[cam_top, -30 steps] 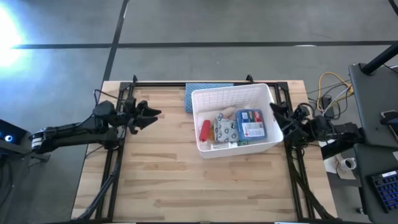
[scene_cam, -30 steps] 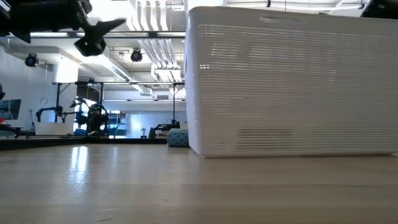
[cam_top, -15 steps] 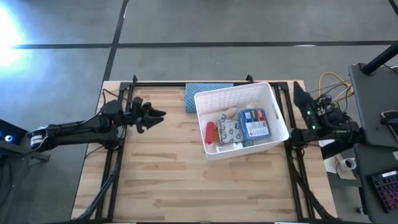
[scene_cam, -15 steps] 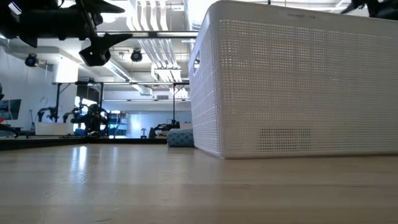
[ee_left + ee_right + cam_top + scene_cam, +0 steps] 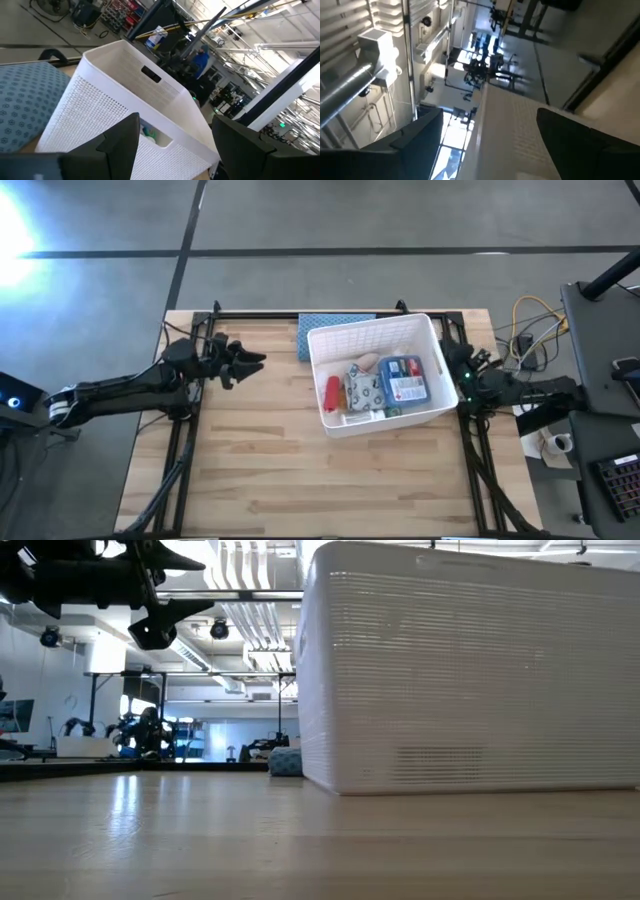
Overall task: Pick & place medical supplies in basket/bin
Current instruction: Move the white bin to the center of the table
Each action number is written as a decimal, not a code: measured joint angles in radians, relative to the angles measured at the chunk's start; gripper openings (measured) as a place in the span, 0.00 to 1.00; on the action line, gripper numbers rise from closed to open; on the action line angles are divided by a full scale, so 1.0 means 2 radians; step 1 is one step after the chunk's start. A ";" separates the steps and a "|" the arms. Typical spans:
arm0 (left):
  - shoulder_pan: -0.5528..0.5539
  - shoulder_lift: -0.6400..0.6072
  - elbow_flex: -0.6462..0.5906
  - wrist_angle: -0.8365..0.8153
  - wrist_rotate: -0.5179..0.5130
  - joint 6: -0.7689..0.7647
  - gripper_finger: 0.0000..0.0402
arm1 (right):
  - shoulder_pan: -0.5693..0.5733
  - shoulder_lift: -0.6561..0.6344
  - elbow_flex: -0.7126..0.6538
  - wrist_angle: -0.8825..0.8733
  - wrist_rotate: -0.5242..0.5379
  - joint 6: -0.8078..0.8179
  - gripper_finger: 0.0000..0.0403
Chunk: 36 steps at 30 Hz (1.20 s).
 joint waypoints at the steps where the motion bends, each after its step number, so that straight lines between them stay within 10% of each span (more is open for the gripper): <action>1: 0.000 0.000 0.000 0.000 0.001 0.000 0.57 | 0.000 0.006 -0.001 -0.015 -0.008 0.029 0.77; 17: 0.000 0.000 0.000 0.000 0.002 -0.001 0.57 | 0.000 0.143 0.004 -0.037 -0.346 0.158 0.77; 27: 0.000 0.000 0.000 0.000 0.026 -0.012 0.57 | 0.000 0.143 -0.001 0.193 -0.056 -0.117 0.78; 31: 0.000 0.000 0.000 0.000 0.027 -0.014 0.57 | 0.001 0.125 -0.001 0.146 -0.094 -0.086 0.77; 36: 0.000 0.002 0.000 0.000 0.027 -0.005 0.57 | 0.001 0.128 -0.001 -0.112 -0.213 0.226 0.75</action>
